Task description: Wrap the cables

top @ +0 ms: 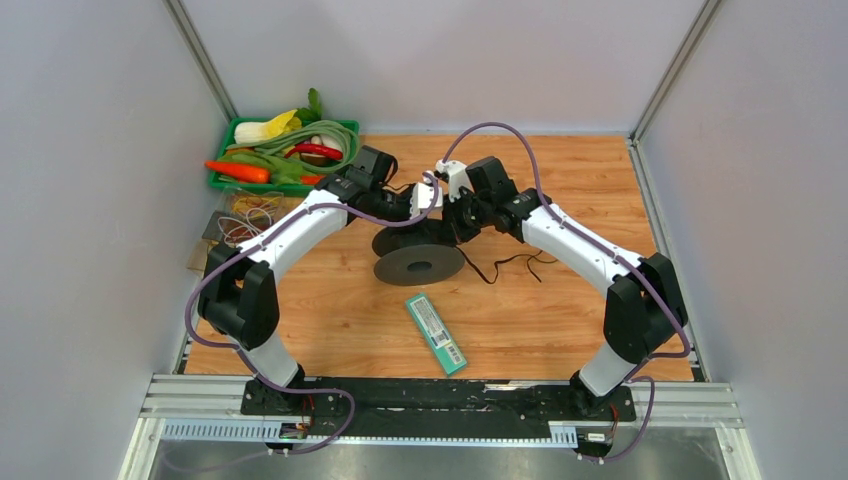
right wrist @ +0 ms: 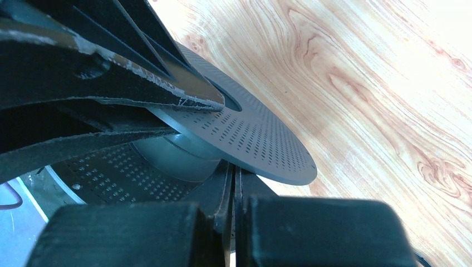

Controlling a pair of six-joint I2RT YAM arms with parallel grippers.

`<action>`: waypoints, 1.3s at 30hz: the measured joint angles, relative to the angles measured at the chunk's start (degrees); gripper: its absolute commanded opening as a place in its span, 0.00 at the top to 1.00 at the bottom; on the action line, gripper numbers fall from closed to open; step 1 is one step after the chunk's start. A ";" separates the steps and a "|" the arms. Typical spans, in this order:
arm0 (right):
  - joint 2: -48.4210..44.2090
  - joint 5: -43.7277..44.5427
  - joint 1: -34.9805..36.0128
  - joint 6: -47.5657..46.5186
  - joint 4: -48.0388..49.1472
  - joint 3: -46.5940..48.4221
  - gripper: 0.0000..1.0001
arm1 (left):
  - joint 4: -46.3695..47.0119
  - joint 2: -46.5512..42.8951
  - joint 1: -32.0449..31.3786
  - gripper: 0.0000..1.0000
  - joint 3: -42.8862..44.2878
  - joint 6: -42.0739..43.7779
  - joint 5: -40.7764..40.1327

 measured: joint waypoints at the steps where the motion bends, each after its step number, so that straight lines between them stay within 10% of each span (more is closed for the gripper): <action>1: 0.00 -0.02 0.00 0.07 0.13 0.00 1.00 | -0.37 0.00 -0.07 0.73 0.15 0.11 -0.26; 19: -0.66 -1.05 0.09 0.33 0.87 0.00 1.00 | -2.12 0.04 -0.11 1.00 1.03 0.20 -1.55; 27: -1.77 -1.60 -0.42 0.35 0.33 -0.09 0.34 | -1.64 0.02 0.35 1.00 1.05 -2.25 -1.44; 39: -12.50 -8.83 -17.70 -2.64 2.80 -3.39 0.02 | -2.73 -1.03 2.89 1.00 9.14 -18.14 -2.38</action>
